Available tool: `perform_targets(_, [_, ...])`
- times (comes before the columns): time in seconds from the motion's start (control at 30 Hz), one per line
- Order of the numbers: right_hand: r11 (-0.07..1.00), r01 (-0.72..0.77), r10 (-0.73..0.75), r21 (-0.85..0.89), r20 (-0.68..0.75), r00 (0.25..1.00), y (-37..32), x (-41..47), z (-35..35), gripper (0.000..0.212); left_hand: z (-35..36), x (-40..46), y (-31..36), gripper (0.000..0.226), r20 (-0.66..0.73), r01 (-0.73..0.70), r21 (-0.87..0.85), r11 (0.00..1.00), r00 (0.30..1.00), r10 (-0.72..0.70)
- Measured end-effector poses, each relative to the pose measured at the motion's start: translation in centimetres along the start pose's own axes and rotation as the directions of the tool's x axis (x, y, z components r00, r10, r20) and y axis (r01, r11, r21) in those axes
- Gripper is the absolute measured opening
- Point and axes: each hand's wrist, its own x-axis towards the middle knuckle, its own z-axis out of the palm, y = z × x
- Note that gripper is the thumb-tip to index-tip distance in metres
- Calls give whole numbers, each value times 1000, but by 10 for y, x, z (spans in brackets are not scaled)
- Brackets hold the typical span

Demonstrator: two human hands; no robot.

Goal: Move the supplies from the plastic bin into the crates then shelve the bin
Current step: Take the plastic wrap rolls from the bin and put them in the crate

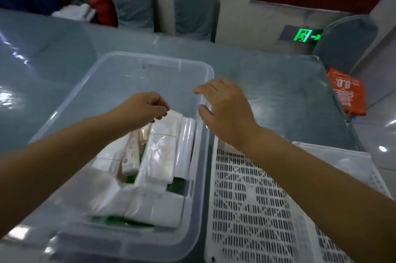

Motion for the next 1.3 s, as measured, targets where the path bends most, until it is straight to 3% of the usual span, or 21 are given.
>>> perform_targets(0.07, [999, -16, 12, 45, 98, 995, -23, 22, 19, 27, -10, 6, -32, 12, 1, 89, 98, 991, 996, -90])
perform_targets(0.17, [992, -108, 94, 65, 195, 976, -36, 45, 48, 25, -6, 12, -64, 23, 125, 77, 482, 873, 980, -156])
perform_targets(0.27, [969, -243, 229, 42, 221, 948, -33, 52, 69, 24, 12, 17, -85, 26, 176, 94, 513, 853, 961, -212])
perform_targets(0.43, [890, -448, 423, 83, 215, 880, -23, 51, 83, 12, 36, 28, -107, 37, 50, 194, 351, 916, 973, -225])
perform_targets(0.6, [907, -420, 405, 17, 233, 884, -25, 50, 85, 13, 40, 33, -112, 17, 62, 283, 184, 941, 952, -299])
perform_targets(0.7, [900, -435, 421, 3, 252, 872, -26, 49, 84, 14, 29, 35, -100, 14, 113, 318, -104, 942, 945, -307])
perform_targets(0.83, [852, -521, 495, 52, 248, 833, -33, 54, 82, 36, -17, 43, -60, 14, 72, 151, -511, 846, 988, -133])
perform_targets(0.9, [720, -646, 574, 254, 305, 760, -44, 62, 83, 48, -38, 42, -42, 20, 66, 47, -644, 764, 998, -6])
perform_targets(0.97, [399, -709, 621, 581, 397, 675, -57, 71, 84, 33, -51, 40, -34, 30, 95, 13, -663, 748, 993, 67])
perform_targets(1.0, [276, -683, 630, 677, 409, 660, -61, 73, 84, 23, -56, 38, -35, 30, 117, 16, -642, 767, 990, 77])
perform_targets(1.03, [250, -663, 642, 706, 392, 659, -64, 73, 84, 16, -60, 37, -38, 27, 134, 19, -602, 798, 988, 77])
perform_targets(1.1, [387, -657, 663, 647, 300, 686, -64, 73, 82, 16, -68, 34, -52, 15, 144, -2, -397, 918, 987, 64])
perform_targets(1.13, [493, -651, 660, 577, 239, 712, -63, 71, 81, 19, -71, 33, -63, 13, 138, -40, -150, 988, 989, 61])
perform_targets(1.17, [581, -635, 652, 509, 176, 737, -60, 69, 80, 21, -72, 33, -75, 14, 146, -75, 151, 986, 988, 53])
perform_targets(1.2, [640, -617, 645, 458, 117, 755, -57, 68, 78, 22, -71, 33, -85, 17, 182, -104, 396, 912, 983, 33])
perform_targets(1.23, [671, -603, 643, 432, 66, 763, -54, 66, 75, 21, -67, 33, -94, 21, 233, -132, 539, 832, 972, 3])
perform_targets(1.3, [679, -590, 662, 438, -16, 749, -48, 66, 69, 20, -54, 37, -101, 31, 317, -173, 610, 773, 948, -38])
